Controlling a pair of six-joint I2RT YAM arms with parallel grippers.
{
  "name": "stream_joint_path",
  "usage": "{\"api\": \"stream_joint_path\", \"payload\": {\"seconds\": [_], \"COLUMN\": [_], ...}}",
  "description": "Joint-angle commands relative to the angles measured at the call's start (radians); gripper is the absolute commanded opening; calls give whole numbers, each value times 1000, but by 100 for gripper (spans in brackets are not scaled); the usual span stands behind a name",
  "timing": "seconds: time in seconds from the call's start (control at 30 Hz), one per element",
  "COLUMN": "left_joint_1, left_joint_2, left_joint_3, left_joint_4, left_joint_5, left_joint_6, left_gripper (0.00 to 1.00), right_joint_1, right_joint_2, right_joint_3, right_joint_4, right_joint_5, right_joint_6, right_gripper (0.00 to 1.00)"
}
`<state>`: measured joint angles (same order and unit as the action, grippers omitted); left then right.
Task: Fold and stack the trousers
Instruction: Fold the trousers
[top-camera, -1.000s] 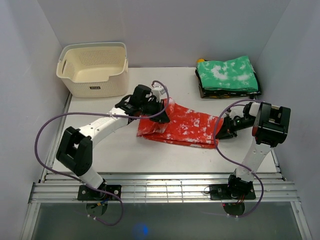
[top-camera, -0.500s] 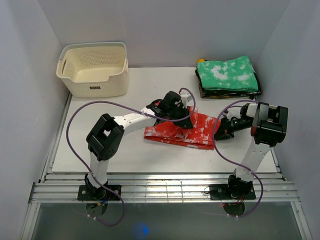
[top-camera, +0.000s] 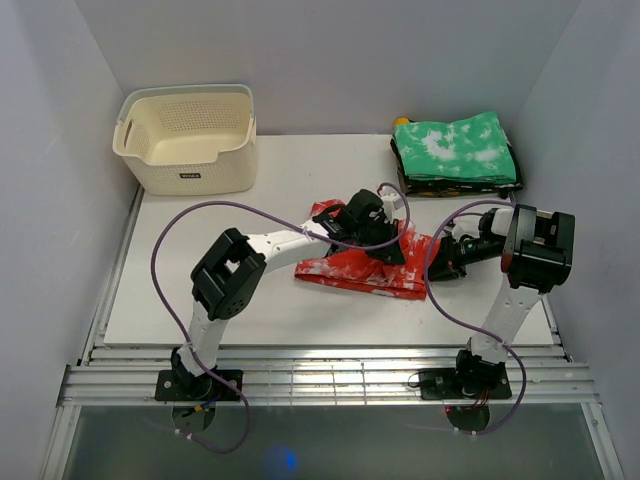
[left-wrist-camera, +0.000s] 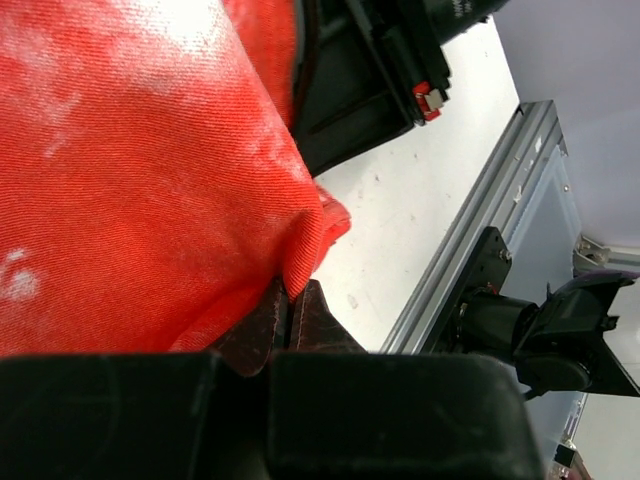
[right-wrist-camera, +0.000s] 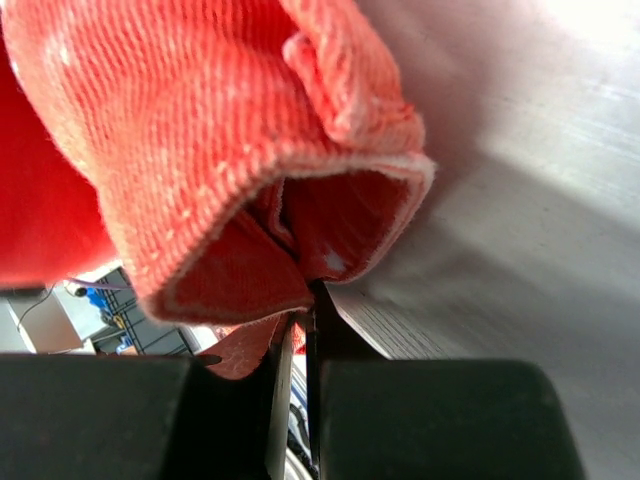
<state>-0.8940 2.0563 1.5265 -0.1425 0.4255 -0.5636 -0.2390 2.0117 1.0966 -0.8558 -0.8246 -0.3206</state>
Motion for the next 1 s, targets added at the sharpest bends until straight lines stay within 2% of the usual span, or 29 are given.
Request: {"api": "stream_joint_path", "payload": {"seconds": [0.0,0.67,0.97], "left_joint_1": [-36,-94,-112], "left_joint_2": [8,140,182], "left_joint_3": [55,215,201], "left_joint_4": [52,54,81], "left_joint_5": [19,-5,24], "left_joint_6": [-35,-90,-108], "left_gripper": [0,0,1], "right_joint_1": [24,35,38], "right_joint_2": [-7,-10,-13], "right_joint_3": [-20,-24,-17], "right_joint_4": [38,40,35], "right_joint_5": [-16,-33,-30], "right_joint_6": [-3,-2,-3], "right_gripper": [8,8,8]}}
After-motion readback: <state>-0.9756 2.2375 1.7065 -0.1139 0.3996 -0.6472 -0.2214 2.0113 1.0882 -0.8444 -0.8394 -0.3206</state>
